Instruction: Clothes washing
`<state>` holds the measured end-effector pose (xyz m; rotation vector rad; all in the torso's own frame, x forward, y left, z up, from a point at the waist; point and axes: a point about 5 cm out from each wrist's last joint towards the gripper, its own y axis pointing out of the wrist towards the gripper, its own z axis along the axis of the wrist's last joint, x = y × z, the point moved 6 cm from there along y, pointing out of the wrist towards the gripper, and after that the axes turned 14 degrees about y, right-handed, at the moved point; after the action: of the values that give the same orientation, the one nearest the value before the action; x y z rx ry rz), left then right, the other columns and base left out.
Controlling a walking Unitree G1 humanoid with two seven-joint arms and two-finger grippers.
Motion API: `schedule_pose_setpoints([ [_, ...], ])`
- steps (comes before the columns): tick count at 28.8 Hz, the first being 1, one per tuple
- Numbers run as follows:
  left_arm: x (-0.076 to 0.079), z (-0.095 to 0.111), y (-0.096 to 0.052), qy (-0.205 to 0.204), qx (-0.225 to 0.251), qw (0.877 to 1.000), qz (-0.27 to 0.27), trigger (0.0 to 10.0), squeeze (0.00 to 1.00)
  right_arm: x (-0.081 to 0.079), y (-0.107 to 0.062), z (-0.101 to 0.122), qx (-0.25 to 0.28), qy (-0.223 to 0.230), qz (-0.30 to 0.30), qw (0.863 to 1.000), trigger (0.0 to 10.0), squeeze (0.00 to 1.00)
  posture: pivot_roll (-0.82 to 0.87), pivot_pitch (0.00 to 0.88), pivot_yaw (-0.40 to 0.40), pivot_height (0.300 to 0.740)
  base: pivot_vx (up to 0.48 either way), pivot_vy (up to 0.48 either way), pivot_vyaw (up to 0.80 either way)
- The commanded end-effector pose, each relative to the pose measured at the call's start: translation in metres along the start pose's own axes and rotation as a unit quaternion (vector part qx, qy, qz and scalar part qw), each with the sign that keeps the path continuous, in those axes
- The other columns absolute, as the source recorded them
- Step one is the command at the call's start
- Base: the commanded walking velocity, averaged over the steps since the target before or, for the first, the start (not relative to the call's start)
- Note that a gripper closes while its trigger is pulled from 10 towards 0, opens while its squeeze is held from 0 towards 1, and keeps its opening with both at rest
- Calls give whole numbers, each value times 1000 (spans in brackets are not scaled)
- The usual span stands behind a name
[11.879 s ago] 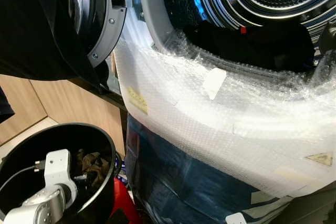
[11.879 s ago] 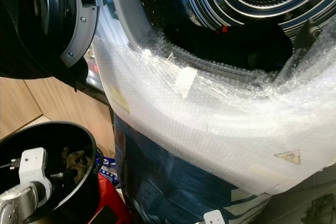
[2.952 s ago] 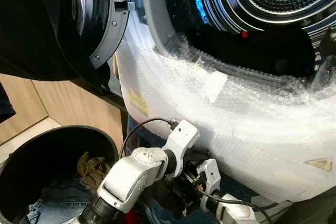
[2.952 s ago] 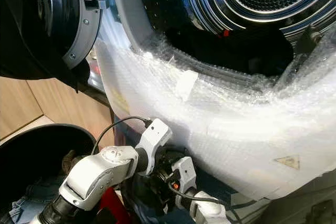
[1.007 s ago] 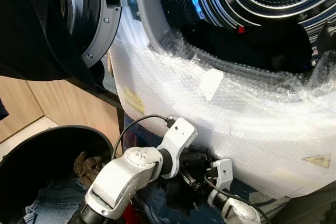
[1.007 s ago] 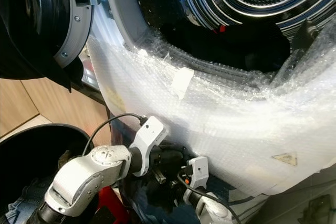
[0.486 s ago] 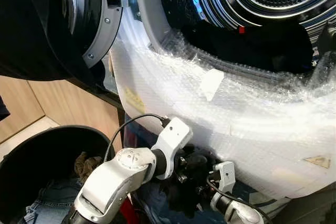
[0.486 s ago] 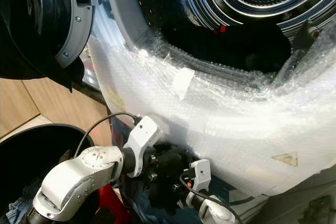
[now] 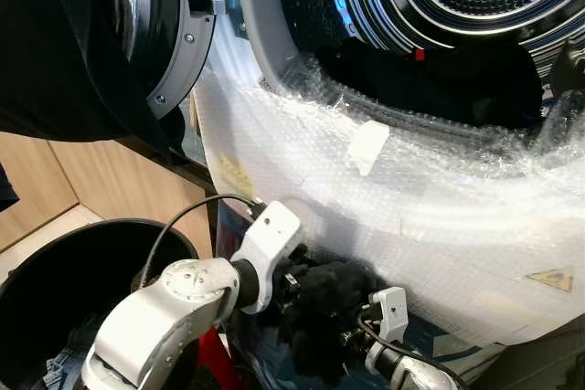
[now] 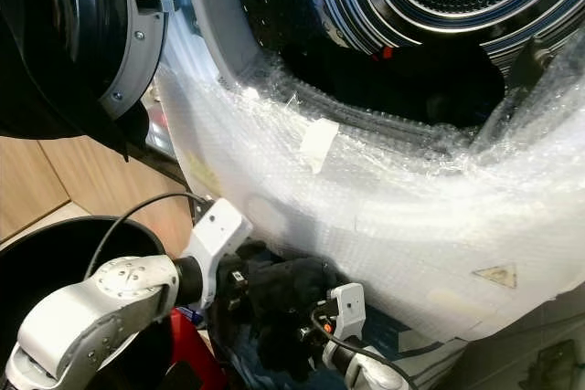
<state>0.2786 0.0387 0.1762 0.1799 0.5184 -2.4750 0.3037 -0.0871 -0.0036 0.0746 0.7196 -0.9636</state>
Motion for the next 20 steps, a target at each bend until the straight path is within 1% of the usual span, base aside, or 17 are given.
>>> schedule_pose_setpoints([
  [1,6,4,-8,5,13,1000,-19,10000,1000,1,-1,8,6,-14,2,1000,0,0,129,0,-82,740,0,0,0],
  [3,2,-3,-13,20,-2,1000,-9,10000,1000,1,-1,5,0,-17,3,1000,0,0,137,0,-84,740,0,0,0],
  [5,-1,-8,-15,23,-11,1000,-2,10000,1000,-1,-1,3,-3,-17,6,1000,0,0,139,0,-84,740,0,0,0],
  [8,-5,-12,-20,18,-20,1000,6,10000,1000,-4,1,-1,-10,-21,13,1000,0,0,147,0,-77,740,0,0,0],
  [12,-10,-13,-25,11,-22,999,26,10000,1000,-5,4,3,-4,-20,11,1000,0,0,157,0,-77,740,0,0,0],
  [16,-14,-14,-28,7,-24,999,44,10000,1000,-4,3,4,-4,-19,11,1000,0,0,167,0,-85,740,0,0,0],
  [18,-18,-20,-30,20,-40,997,59,10000,1000,-5,3,3,-7,-22,16,1000,0,0,168,0,-87,740,0,0,0],
  [20,-27,-26,-31,12,-50,994,91,10000,1000,-4,2,3,-7,-22,16,1000,0,0,166,8,-85,740,0,0,0],
])
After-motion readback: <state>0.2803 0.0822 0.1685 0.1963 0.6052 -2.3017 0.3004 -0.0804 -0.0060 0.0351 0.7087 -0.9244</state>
